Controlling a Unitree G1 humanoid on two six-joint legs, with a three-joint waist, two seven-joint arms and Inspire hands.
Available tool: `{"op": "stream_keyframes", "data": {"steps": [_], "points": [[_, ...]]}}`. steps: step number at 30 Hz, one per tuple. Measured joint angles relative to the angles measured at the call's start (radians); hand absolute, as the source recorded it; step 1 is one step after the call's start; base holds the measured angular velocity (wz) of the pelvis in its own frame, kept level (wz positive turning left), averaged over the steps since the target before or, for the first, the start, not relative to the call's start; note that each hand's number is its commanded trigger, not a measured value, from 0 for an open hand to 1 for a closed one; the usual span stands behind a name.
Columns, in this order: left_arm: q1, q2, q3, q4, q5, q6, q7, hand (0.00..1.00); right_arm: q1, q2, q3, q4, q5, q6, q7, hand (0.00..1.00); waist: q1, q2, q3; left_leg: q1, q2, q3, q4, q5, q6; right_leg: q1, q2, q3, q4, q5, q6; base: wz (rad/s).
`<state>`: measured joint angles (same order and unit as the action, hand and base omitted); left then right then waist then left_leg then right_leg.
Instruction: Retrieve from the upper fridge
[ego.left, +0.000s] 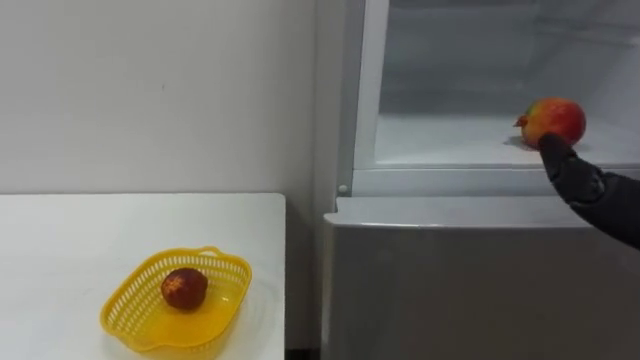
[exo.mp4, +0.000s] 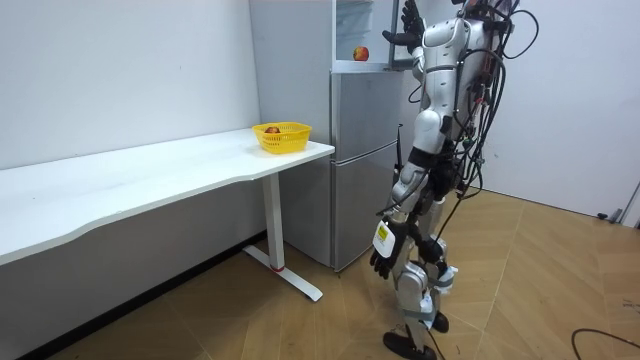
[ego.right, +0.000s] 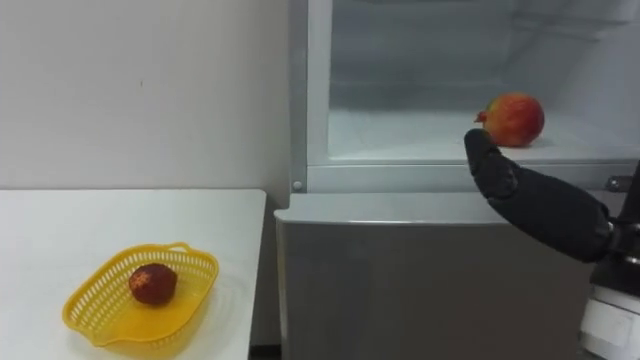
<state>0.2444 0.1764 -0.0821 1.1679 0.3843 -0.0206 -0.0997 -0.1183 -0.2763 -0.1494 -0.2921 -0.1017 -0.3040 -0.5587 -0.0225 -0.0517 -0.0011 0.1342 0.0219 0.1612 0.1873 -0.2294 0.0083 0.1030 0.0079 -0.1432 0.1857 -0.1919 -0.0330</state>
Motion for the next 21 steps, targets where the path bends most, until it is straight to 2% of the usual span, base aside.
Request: {"op": "stream_keyframes", "data": {"steps": [4,7,9,14,18,21], "points": [[-0.002,0.002,0.006,-0.001,0.001,0.0,-0.013,0.0,-0.018,-0.022,-0.026,0.058,-0.002,0.002,-0.005,0.0,0.004,-0.003,0.0021,-0.003,0.0,-0.001,0.002,0.0,0.0,-0.003,-0.001,-0.007,0.0,0.0,0.0,0.0],[0.001,0.009,0.011,-0.009,0.001,0.0,-0.028,0.0,-0.033,-0.06,-0.035,0.093,0.024,0.016,-0.006,0.0,0.012,-0.007,0.0038,-0.002,-0.001,-0.001,0.002,0.0,0.0,-0.002,-0.002,-0.008,0.0,0.0,0.001,0.0],[0.002,0.016,0.011,-0.014,0.001,0.0,-0.037,0.0,-0.057,-0.08,-0.036,0.107,0.045,0.035,-0.005,0.0,0.012,-0.01,0.0055,-0.002,-0.001,-0.001,0.002,0.0,0.0,-0.002,-0.002,-0.009,0.0,0.0,0.001,0.0],[0.001,0.034,0.01,-0.021,0.0,-0.001,-0.041,0.0,-0.134,-0.102,-0.034,0.174,0.06,0.042,-0.005,0.0,0.02,-0.025,0.0092,-0.001,0.0,-0.011,0.002,0.0,0.0,0.001,-0.003,-0.016,-0.001,0.0,0.001,0.02],[0.003,0.048,0.01,-0.022,-0.013,-0.001,-0.041,0.0,-0.181,-0.158,-0.033,0.263,0.077,0.046,0.016,0.0,0.029,-0.045,0.0069,-0.009,-0.003,-0.029,0.007,0.0,0.0,0.003,-0.006,-0.033,-0.002,0.0,0.001,0.13],[0.011,0.049,0.01,-0.023,-0.027,-0.001,-0.045,0.0,-0.201,-0.165,-0.031,0.286,0.079,0.046,0.036,0.0,0.031,-0.049,0.0042,-0.016,-0.003,-0.034,0.012,0.0,0.0,0.003,-0.007,-0.044,-0.002,0.0,0.001,0.12]]}}
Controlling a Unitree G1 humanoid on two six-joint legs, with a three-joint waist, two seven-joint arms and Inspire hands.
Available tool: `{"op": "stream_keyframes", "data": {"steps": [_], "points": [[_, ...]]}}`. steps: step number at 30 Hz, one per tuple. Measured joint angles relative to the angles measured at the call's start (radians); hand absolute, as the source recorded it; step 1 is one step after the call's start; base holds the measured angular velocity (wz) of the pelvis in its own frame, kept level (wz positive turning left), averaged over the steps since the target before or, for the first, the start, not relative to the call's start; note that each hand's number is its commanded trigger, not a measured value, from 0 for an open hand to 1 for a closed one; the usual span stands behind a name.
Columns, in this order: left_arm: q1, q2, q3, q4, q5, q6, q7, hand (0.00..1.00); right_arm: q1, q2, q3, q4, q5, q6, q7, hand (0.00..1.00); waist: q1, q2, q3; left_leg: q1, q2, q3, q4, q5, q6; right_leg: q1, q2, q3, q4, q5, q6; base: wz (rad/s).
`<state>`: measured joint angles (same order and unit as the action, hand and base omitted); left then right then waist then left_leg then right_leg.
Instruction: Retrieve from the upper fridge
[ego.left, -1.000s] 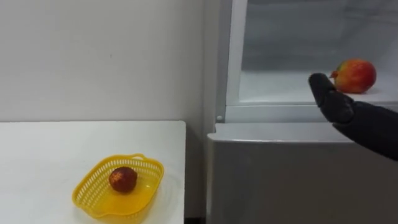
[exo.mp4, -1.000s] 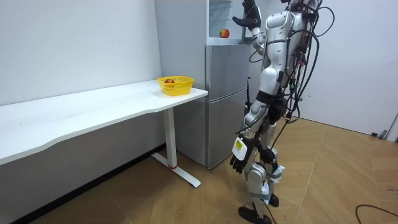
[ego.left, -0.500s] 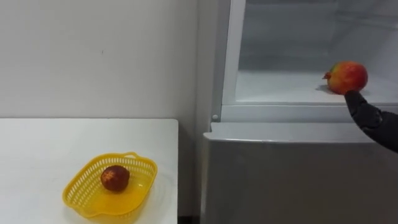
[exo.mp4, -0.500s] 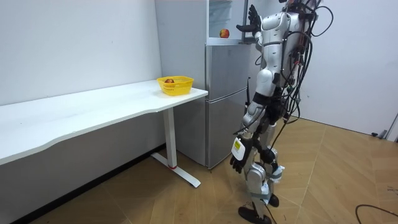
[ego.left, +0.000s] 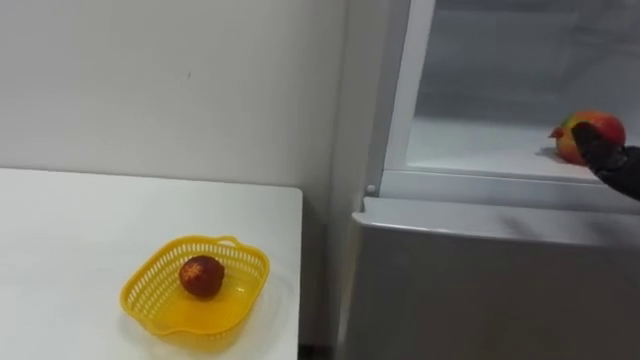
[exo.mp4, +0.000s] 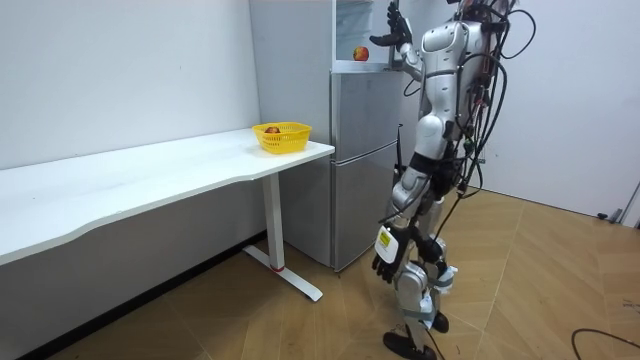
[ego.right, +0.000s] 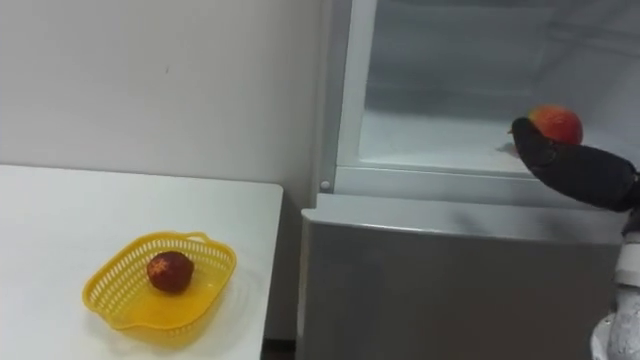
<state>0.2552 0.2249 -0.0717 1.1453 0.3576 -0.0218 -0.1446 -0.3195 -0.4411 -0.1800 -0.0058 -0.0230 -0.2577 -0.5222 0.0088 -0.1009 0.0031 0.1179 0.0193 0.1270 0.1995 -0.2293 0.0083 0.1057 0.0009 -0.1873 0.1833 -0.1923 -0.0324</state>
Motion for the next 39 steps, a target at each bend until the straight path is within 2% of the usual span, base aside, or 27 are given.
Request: {"op": "stream_keyframes", "data": {"steps": [4,10,15,21,28,33,39], "points": [[0.011,0.0,0.003,-0.003,0.0,0.001,-0.006,0.0,-0.007,-0.01,0.0,0.03,0.007,0.012,0.044,0.0,0.002,0.002,0.0013,-0.002,0.0,-0.013,0.002,0.0,0.0,0.002,0.0,-0.007,0.002,0.0,0.0,0.06],[0.025,0.0,0.03,-0.028,0.005,0.016,-0.026,0.0,-0.015,-0.029,0.0,0.092,0.016,0.05,0.049,0.0,0.009,0.002,0.0008,-0.003,-0.003,-0.023,0.002,0.001,0.0,0.002,-0.003,-0.015,0.003,0.0,0.0,0.02],[0.022,0.005,0.057,-0.036,0.007,0.028,-0.04,0.0,-0.044,-0.062,0.001,0.126,0.018,0.083,0.049,0.0,0.027,-0.008,0.0002,-0.005,-0.005,-0.025,0.004,0.001,0.0,0.002,-0.004,-0.016,0.002,-0.001,0.0,0.0],[0.026,0.016,0.058,-0.062,0.007,0.04,-0.033,0.0,-0.057,-0.067,0.001,0.195,0.031,0.085,0.046,0.0,0.026,-0.024,0.0039,-0.006,-0.008,-0.048,0.008,0.001,0.0,0.015,-0.007,-0.04,-0.002,-0.001,0.001,0.12],[0.029,0.026,0.057,-0.068,0.008,0.044,-0.033,0.0,-0.064,-0.073,0.004,0.262,0.065,0.086,0.069,0.0,0.022,-0.017,0.004,-0.027,-0.011,-0.059,0.024,0.001,0.0,0.011,-0.012,-0.054,0.004,-0.002,0.002,0.06],[0.036,0.031,0.056,-0.069,0.008,0.046,-0.034,0.0,-0.138,-0.127,0.019,0.39,0.098,0.087,0.087,0.0,0.021,-0.01,-0.0005,-0.036,-0.011,-0.06,0.024,0.001,0.001,-0.003,-0.014,-0.057,0.007,-0.002,0.002,0.02],[0.041,0.033,0.06,-0.085,0.007,0.047,-0.041,0.0,-0.187,-0.178,0.045,0.429,0.099,0.097,0.098,0.0,0.017,-0.006,-0.0036,-0.056,-0.011,-0.068,0.034,0.001,0.001,-0.012,-0.014,-0.061,0.008,-0.002,0.002,0.01]]}}
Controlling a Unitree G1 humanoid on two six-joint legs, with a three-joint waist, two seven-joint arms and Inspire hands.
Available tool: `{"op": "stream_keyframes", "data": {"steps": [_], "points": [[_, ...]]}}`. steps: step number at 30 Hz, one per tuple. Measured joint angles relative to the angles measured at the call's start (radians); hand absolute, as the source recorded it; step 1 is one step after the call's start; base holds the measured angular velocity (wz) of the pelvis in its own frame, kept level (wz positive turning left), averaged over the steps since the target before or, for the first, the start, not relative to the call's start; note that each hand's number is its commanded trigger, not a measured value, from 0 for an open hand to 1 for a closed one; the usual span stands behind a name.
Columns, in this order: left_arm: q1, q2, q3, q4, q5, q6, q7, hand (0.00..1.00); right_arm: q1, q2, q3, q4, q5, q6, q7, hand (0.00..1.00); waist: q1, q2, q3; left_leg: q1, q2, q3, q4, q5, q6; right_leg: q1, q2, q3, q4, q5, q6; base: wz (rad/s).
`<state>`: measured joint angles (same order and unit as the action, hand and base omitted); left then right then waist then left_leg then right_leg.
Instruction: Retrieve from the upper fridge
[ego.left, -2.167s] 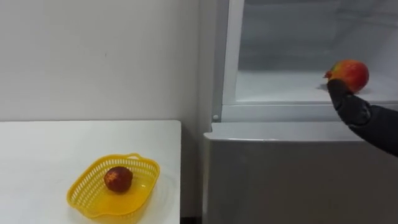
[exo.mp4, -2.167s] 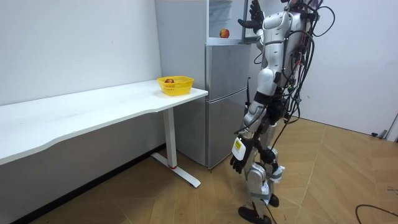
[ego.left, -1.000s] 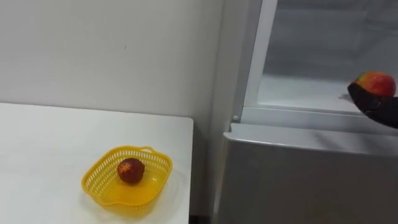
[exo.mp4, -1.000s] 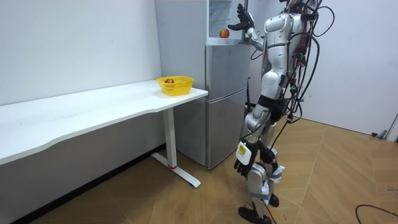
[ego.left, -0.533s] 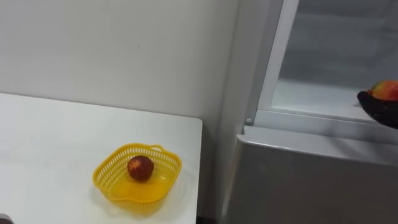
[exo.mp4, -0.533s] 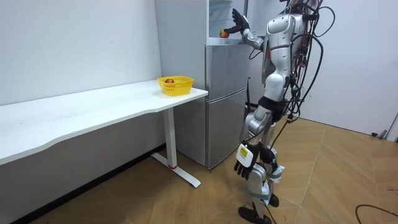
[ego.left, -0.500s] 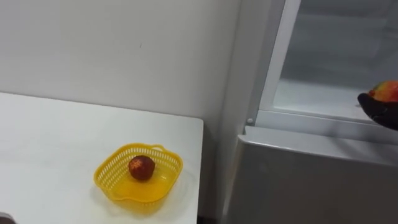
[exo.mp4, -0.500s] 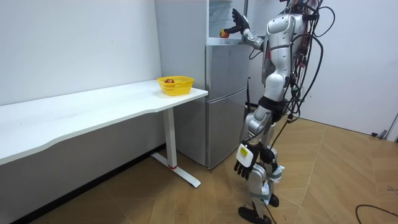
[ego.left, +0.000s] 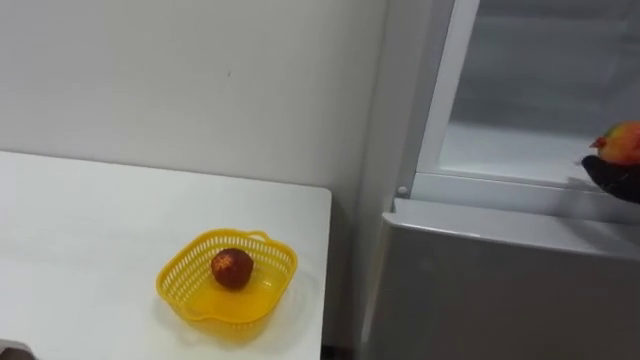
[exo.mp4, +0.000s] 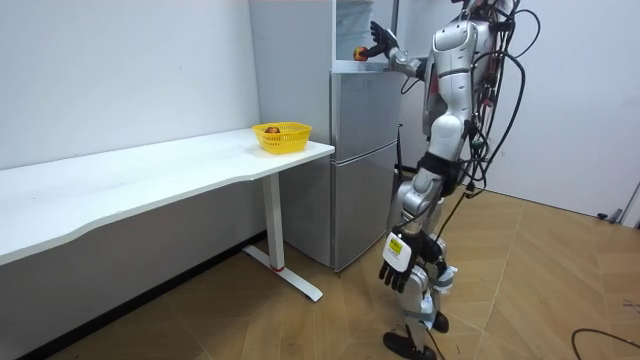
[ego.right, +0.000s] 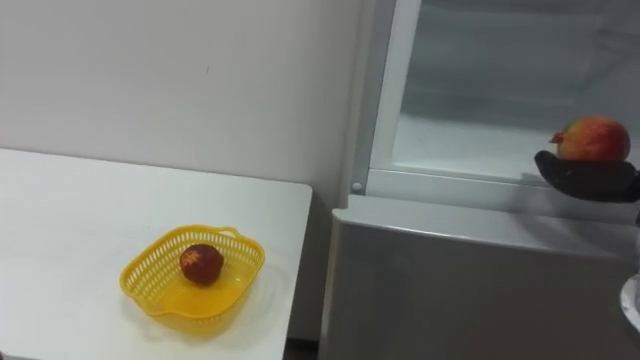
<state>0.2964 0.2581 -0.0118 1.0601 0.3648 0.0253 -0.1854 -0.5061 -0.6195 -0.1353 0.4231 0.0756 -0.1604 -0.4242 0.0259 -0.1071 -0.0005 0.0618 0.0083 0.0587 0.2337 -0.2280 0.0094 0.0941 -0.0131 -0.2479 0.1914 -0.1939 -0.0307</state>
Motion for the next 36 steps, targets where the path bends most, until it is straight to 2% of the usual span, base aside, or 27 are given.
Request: {"op": "stream_keyframes", "data": {"steps": [4,10,13,15,20,23,27,36], "points": [[0.001,0.003,0.0,-0.02,0.0,0.003,0.0,0.0,-0.006,-0.017,0.0,0.003,0.006,0.002,-0.001,0.0,0.001,-0.006,0.002,-0.019,0.0,-0.005,0.004,0.0,0.0,-0.015,-0.001,-0.002,0.003,0.0,0.0,0.03],[0.0,0.008,0.0,-0.045,0.0,0.02,0.009,0.0,-0.032,-0.022,0.006,0.074,0.007,0.028,-0.004,0.0,0.002,-0.024,-0.0023,-0.04,-0.001,-0.005,0.005,0.0,0.0,-0.038,0.001,-0.002,0.0,0.0,-0.001,0.0],[-0.007,0.009,0.0,-0.048,0.001,0.025,0.018,0.0,-0.084,-0.029,0.022,0.143,0.025,0.032,-0.011,0.0,0.003,-0.028,-0.0013,-0.051,0.0,-0.006,0.005,0.0,0.0,-0.046,0.002,-0.002,0.001,0.0,-0.001,0.0],[-0.009,0.009,0.0,-0.06,0.0,0.04,0.019,0.0,-0.11,-0.037,0.038,0.172,0.038,0.041,-0.01,0.0,0.003,-0.028,-0.0013,-0.052,0.0,-0.007,0.005,0.0,0.0,-0.044,0.001,-0.007,-0.002,0.0,-0.001,0.0],[-0.009,0.008,0.0,-0.067,0.0,0.049,0.023,0.0,-0.145,-0.037,0.057,0.199,0.041,0.061,0.014,0.0,0.003,-0.023,-0.0004,-0.058,0.0,-0.009,0.005,0.0,0.0,-0.048,-0.001,-0.016,-0.005,0.0,-0.001,0.02],[-0.01,0.008,-0.001,-0.07,0.0,0.057,0.027,0.0,-0.178,-0.037,0.065,0.233,0.053,0.062,0.033,0.0,0.0,-0.008,0.0032,-0.059,0.0,-0.009,0.006,0.0,0.0,-0.048,0.001,-0.017,-0.005,0.0,-0.001,0.0],[-0.011,0.009,0.0,-0.067,0.0,0.062,0.039,0.0,-0.206,-0.044,0.074,0.301,0.136,0.063,0.073,0.0,0.0,0.005,-0.0013,-0.056,0.0,-0.006,0.005,0.001,0.0,-0.045,0.0,-0.017,-0.003,0.001,-0.001,0.0],[-0.01,0.009,-0.001,-0.057,0.0,0.079,0.045,0.0,-0.233,-0.077,0.082,0.371,0.185,0.066,0.158,0.0,0.004,0.003,-0.0005,-0.058,0.002,-0.01,0.005,0.004,-0.001,-0.044,-0.004,-0.03,0.0,0.002,-0.004,0.02]]}}
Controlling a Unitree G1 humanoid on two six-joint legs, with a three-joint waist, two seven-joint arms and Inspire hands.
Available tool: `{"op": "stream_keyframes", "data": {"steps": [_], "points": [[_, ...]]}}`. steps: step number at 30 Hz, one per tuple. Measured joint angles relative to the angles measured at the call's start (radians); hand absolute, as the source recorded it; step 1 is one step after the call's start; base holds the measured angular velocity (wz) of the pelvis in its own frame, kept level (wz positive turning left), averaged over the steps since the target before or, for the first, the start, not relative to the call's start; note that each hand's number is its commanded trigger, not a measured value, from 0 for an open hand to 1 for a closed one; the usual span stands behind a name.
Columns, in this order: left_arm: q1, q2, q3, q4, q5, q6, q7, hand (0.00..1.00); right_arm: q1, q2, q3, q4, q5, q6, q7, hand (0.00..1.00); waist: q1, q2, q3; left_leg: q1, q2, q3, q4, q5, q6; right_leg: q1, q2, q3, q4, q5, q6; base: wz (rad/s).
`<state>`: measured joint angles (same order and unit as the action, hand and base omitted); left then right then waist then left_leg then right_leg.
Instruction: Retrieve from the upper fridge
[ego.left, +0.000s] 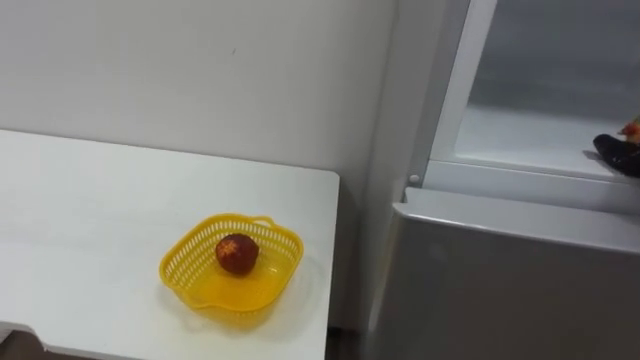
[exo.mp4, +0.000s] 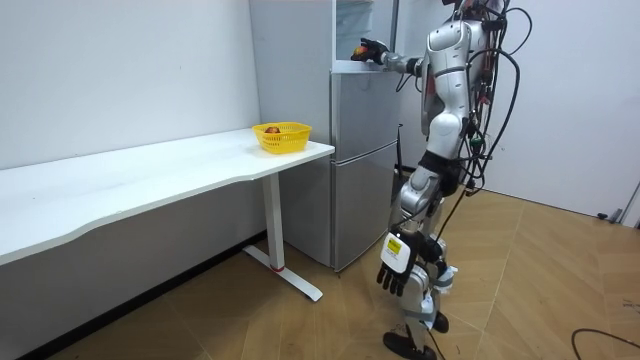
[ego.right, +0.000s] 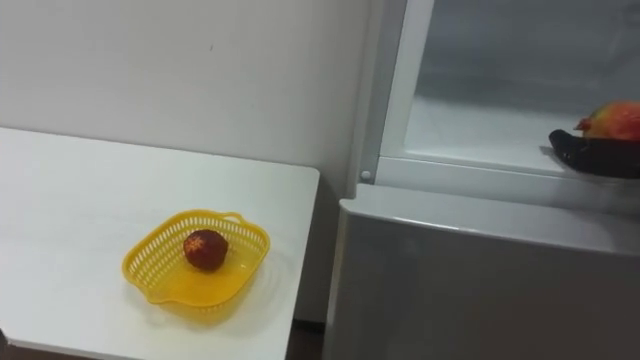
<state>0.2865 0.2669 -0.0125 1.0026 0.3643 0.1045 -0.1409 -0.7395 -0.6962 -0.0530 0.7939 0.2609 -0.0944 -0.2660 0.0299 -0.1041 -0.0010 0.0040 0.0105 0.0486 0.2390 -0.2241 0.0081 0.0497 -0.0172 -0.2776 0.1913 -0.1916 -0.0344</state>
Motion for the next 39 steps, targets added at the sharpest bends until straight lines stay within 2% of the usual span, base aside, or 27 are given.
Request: {"op": "stream_keyframes", "data": {"steps": [4,11,12,13,14,18,21,39], "points": [[0.0,0.0,0.0,0.0,-0.001,0.006,0.0,0.0,-0.03,-0.001,0.003,0.043,0.02,0.002,0.026,0.0,-0.002,-0.001,0.0,0.0,-0.001,-0.003,-0.001,0.0,0.0,0.0,0.002,-0.001,0.0,0.0,0.0,0.0],[-0.003,0.0,-0.006,-0.002,-0.012,0.038,0.003,0.0,-0.057,-0.01,0.032,0.132,0.043,0.012,0.088,0.02,-0.014,-0.016,-0.0074,0.004,-0.002,-0.003,0.0,0.001,0.0,0.006,0.002,0.0,-0.001,0.0,0.0,0.0],[-0.003,0.0,-0.012,-0.002,-0.014,0.043,0.002,0.0,-0.069,-0.01,0.032,0.142,0.043,0.023,0.103,0.33,-0.018,-0.017,-0.0064,0.007,-0.002,-0.004,0.0,0.001,0.0,0.009,0.002,0.0,-0.002,0.0,0.0,0.0],[-0.003,0.0,-0.013,-0.002,-0.015,0.045,0.002,0.0,-0.074,-0.01,0.032,0.145,0.043,0.027,0.109,0.71,-0.02,-0.018,-0.006,0.008,-0.002,-0.004,0.0,0.001,0.0,0.011,0.002,0.0,-0.003,0.0,0.0,0.0],[-0.003,0.0,-0.013,-0.002,-0.02,0.049,0.001,0.0,-0.08,-0.01,0.032,0.15,0.043,0.032,0.118,1.0,-0.022,-0.018,-0.0053,0.01,-0.002,-0.004,0.0,0.001,0.0,0.013,0.002,0.0,-0.004,0.0,0.0,0.0],[-0.008,0.0,-0.023,-0.002,-0.022,0.054,0.001,0.0,-0.087,-0.019,0.043,0.158,0.048,0.031,0.148,1.0,-0.024,-0.012,0.0035,0.016,-0.002,-0.008,-0.001,0.001,0.0,0.019,0.002,0.0,-0.005,0.0,0.0,0.0],[-0.019,0.001,-0.027,-0.003,-0.028,0.057,0.001,0.0,-0.088,-0.029,0.055,0.158,0.049,0.03,0.17,1.0,-0.024,-0.009,0.0054,0.016,-0.002,-0.009,-0.003,0.001,0.0,0.02,0.004,-0.001,-0.004,0.0,0.0,0.0],[-0.023,0.002,-0.044,-0.02,-0.058,0.058,0.0,0.0,-0.107,-0.045,0.06,0.164,0.076,0.03,0.185,1.0,-0.021,0.001,0.0013,0.024,-0.001,-0.005,-0.004,0.002,-0.001,0.024,0.004,0.001,-0.006,0.0,0.0,0.0]]}}
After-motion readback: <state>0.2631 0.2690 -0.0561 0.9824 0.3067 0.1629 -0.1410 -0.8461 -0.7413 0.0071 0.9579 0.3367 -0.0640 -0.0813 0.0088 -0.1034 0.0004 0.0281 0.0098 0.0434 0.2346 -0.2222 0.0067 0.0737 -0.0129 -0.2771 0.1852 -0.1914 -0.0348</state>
